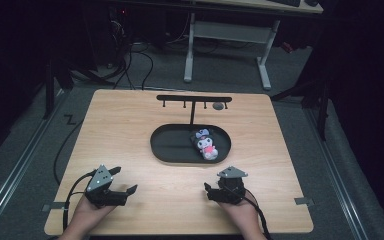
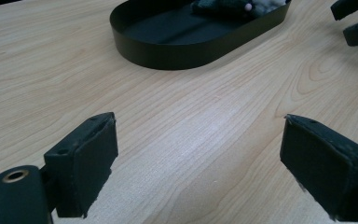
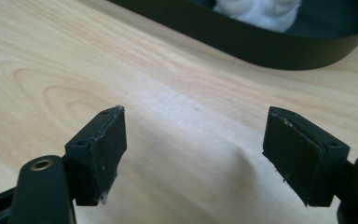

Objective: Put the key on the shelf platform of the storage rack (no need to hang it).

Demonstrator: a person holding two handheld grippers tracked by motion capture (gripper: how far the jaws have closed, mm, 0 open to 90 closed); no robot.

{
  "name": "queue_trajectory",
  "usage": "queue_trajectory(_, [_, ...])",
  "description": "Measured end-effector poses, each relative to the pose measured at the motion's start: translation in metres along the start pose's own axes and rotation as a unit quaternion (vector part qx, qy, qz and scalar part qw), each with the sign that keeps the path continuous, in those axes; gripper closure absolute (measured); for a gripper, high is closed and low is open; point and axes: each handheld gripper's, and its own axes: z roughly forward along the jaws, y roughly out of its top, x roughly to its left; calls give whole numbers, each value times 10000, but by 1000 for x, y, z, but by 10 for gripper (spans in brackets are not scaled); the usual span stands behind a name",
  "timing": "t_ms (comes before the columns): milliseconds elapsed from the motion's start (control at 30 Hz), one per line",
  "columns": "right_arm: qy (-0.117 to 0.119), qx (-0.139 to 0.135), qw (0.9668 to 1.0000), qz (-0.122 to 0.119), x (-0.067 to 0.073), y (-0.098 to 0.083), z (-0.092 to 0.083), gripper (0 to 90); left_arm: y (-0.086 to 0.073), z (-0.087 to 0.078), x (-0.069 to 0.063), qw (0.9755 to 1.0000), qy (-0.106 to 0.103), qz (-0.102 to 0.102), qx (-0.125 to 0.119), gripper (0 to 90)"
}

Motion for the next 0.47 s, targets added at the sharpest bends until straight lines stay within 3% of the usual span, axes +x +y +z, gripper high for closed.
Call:
queue_trajectory(167, [-38, -356, 9993, -46, 10, -17, -10, 211, 0, -1, -1, 10000, -15, -4, -62, 118])
queue_trajectory(300, [2, -562, 9984, 54, 6, -23, -21, 211, 0, -1, -1, 10000, -6, -26, -71, 118])
queue_trajectory(467, [34, -605, 9980, 190, 1, -23, -19, 211, 1, -1, -1, 10000, 0, -21, -71, 118])
